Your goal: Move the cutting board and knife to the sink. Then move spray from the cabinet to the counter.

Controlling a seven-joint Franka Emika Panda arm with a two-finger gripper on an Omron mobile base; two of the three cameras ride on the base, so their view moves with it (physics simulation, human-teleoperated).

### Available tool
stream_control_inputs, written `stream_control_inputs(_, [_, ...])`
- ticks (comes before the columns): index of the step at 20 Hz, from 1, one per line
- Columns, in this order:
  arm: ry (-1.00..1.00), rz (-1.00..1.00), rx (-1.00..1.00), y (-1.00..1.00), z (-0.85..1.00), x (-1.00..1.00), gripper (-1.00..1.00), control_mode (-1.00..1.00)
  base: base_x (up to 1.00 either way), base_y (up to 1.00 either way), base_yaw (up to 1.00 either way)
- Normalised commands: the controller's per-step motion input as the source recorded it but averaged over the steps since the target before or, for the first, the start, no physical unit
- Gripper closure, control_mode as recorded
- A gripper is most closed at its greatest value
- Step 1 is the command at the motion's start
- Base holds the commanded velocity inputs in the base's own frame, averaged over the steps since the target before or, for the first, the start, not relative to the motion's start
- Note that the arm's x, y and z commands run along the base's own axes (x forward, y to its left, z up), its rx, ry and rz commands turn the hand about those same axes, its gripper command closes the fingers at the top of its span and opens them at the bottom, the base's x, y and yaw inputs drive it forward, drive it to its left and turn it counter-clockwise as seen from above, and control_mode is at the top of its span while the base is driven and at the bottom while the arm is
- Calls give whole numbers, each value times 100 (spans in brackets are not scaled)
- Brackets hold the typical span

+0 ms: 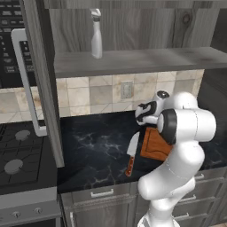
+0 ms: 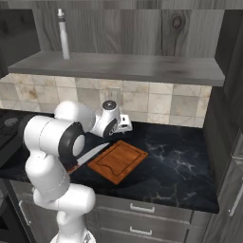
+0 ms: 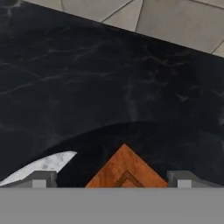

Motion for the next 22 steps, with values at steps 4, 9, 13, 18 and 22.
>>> stream_control_inputs(4, [6,0,0,-4,-29,29,-100,-100,0,0,0])
stream_control_inputs(9, [4,0,0,-3,-29,30,-100,-100,0,0,0])
stream_control_inputs(13, [3,1,0,-5,-26,25,-100,-100,0,0,0])
stream_control_inputs(18, [2,1,0,-6,-23,25,-100,-100,0,0,0])
stream_control_inputs(22, [1,3,0,-6,-23,18,-100,-100,0,0,0])
